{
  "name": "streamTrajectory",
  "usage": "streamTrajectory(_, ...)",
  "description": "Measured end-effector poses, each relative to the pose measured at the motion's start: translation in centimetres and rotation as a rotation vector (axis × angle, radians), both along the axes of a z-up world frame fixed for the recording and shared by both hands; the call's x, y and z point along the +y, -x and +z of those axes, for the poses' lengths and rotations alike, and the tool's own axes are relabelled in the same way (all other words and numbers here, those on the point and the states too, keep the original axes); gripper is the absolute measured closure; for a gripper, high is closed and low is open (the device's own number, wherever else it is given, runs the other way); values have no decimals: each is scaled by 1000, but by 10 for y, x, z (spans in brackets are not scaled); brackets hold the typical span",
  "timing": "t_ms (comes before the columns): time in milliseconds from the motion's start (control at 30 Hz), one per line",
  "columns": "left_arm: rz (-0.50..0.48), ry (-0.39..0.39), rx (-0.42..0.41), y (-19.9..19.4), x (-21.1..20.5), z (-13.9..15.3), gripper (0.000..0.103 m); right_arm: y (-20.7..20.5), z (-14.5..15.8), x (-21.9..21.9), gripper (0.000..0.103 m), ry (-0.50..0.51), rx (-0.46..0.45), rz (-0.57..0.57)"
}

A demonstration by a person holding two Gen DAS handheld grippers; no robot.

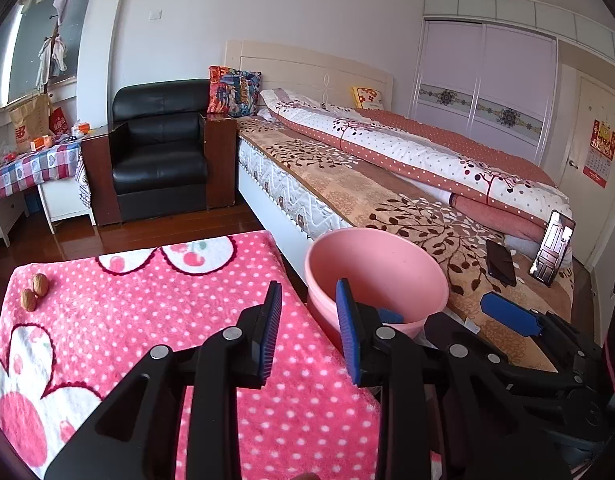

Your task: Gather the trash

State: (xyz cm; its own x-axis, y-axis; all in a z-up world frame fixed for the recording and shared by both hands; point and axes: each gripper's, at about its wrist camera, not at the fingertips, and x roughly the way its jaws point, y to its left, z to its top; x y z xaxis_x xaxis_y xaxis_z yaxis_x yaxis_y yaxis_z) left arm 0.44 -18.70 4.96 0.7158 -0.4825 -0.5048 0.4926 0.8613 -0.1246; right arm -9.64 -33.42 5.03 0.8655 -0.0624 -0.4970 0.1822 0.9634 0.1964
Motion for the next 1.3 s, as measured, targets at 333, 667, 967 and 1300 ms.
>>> streamTrajectory(333,22,37,18,4,26,-3,66,-1,2,21,25,8,-3,41)
streamTrajectory(667,57,37,25,0,40,-9,65,-7,-2,26,25,-3,5,43)
streamTrajectory(967,79,23,18,-1,43,-11,65,-12,-6,28,25,-15,13,51)
streamTrajectory(1300,87,16,28,-4,44,-16,65,-12,-8,32,25,-19,14,59)
